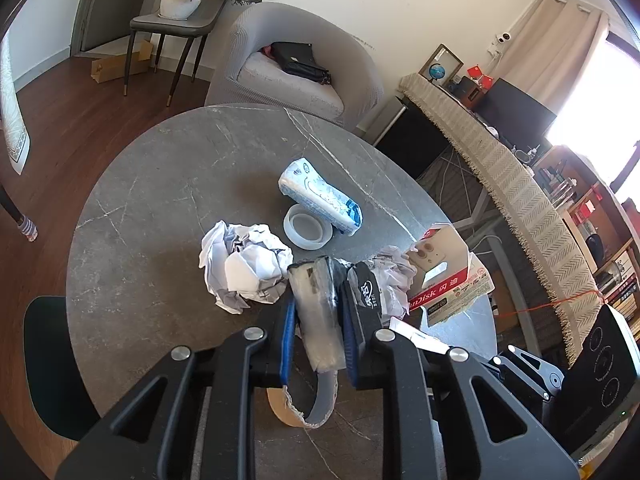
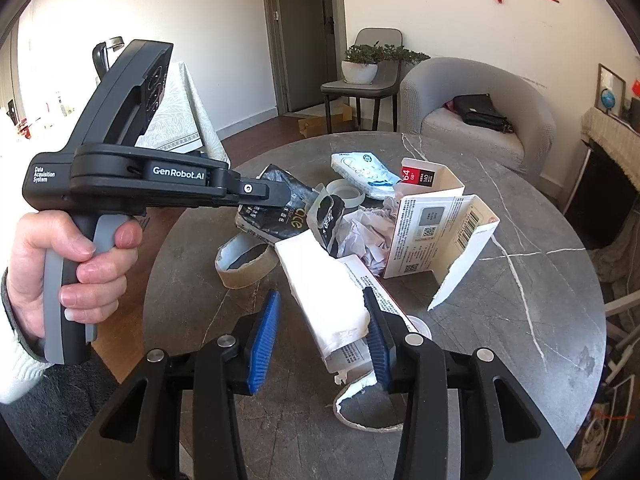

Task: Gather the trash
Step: 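Grasp the white plastic-wrapped pack with the left tool while the right tool grasps the white printed paper box, then carry both items to the green bin while the left tool opens, dropping the pack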

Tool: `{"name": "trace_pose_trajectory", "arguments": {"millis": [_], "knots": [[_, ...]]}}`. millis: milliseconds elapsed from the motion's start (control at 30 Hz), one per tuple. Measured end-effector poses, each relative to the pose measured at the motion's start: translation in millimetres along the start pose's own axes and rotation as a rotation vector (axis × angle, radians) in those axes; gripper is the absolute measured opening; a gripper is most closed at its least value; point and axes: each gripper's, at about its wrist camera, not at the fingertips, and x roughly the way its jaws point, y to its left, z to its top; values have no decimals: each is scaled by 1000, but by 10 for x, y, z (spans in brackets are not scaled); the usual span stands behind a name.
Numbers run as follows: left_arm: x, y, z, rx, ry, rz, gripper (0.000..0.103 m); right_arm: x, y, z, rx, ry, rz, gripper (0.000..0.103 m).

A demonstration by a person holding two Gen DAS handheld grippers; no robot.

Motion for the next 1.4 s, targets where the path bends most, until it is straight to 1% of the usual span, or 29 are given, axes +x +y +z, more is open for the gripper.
{"name": "trace_pose_trajectory", "arguments": {"millis": [100, 300, 400, 533, 667, 867, 1100, 1267, 1400], "knots": [[-27, -34, -10, 16, -8, -5, 16, 17, 4, 11, 4, -3, 8, 32], [-93, -61, -22, 50, -18, -4, 14, 28, 45, 59, 22, -8, 48, 25], [-183, -81, -14, 70, -46, -19, 13, 41, 50, 104, 49, -18, 71, 24], [-339, -90, 2, 88, -91, -54, 13, 6, 98, 173, 48, -31, 66, 24], [-481, -64, 30, 84, -131, -79, 13, -65, 152, 254, 40, -47, 42, 24], [-710, 74, 71, 65, -175, -85, 13, -156, 180, 365, 53, -81, 2, 24], [-973, 265, 82, 73, -207, -57, 13, -106, 322, 534, 46, -98, 3, 24], [-1140, 423, 72, 93, -222, -8, 13, -18, 451, 667, 43, -99, 17, 24], [-1228, 612, 50, 99, -220, 54, 13, 60, 612, 765, 35, -100, 46, 24]]}}
